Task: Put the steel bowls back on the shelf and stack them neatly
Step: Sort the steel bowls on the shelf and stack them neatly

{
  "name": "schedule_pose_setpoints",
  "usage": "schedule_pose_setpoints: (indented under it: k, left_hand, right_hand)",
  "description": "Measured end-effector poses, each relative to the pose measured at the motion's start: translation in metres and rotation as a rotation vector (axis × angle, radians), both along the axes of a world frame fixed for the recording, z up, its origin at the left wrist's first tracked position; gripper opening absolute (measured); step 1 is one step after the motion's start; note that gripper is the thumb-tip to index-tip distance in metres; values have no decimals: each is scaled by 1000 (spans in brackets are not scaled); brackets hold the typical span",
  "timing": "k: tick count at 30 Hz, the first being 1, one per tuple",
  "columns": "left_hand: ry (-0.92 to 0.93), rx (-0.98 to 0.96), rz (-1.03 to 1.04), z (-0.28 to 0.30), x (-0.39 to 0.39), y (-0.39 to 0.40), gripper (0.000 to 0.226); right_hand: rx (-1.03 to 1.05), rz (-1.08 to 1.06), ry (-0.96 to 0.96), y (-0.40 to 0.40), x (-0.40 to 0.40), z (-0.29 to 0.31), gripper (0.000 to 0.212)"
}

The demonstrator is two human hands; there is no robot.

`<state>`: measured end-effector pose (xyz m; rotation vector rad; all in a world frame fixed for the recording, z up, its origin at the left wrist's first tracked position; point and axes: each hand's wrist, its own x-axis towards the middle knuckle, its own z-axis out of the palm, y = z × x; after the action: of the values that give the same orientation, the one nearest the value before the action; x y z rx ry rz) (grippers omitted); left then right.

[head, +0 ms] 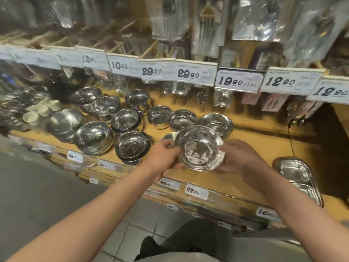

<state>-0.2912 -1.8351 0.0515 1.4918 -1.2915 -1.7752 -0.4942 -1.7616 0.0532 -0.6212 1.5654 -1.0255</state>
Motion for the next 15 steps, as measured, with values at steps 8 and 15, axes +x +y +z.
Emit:
schedule_pose_setpoints:
  k: [8,15]
  left_hand:
    - [-106,-68,298,28,145,-29,27]
    - [-7,-72,423,10,242,-74,2]
  right_hand:
    - [-60,285,-114,-71,118,22,27]
    - [-77,260,-138,-129,223,13,24]
